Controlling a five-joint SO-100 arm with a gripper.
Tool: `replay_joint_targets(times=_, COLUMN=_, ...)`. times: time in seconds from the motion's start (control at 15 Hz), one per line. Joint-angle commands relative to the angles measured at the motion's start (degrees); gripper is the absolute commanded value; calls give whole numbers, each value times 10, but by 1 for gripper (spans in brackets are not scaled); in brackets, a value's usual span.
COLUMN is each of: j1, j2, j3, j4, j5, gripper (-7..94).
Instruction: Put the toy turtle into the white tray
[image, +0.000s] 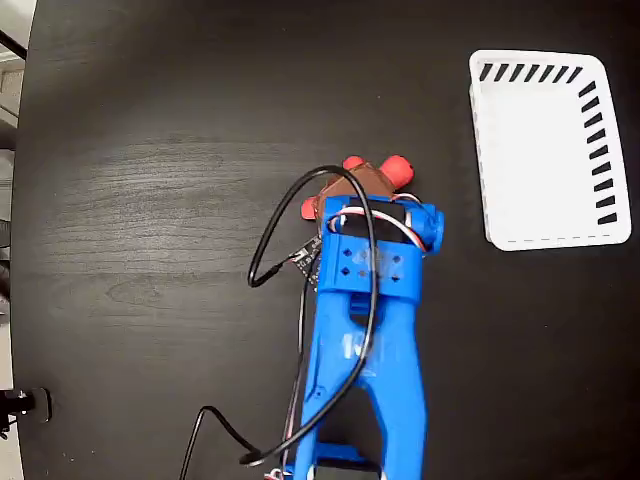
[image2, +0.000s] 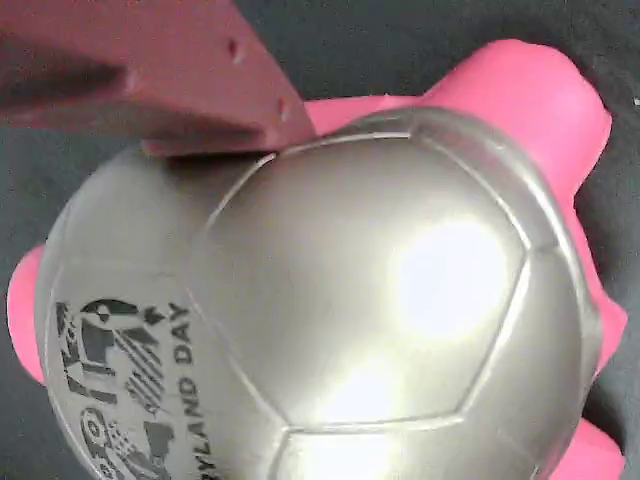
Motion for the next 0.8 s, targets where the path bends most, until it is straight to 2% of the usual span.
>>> replay_joint_targets(times=0.0, j1=12, j2=40, j3=-47, j4=47, j5=23, gripper=0)
replay_joint_targets(times=0.27, j1=31, j2=114, j3=-149, j4=166, j5=108, gripper=0)
replay_joint_targets(times=0.47, j1=58, j2=123, j3=-328, j4=309, j5=180, gripper=0)
replay_joint_targets(times=0.6, j1=91, j2=91, j3=-448, j4=354, j5=226, gripper=0)
replay_joint_targets(times=0.73, j1=130, j2=19, j3=-559, j4=364, j5=272, gripper=0)
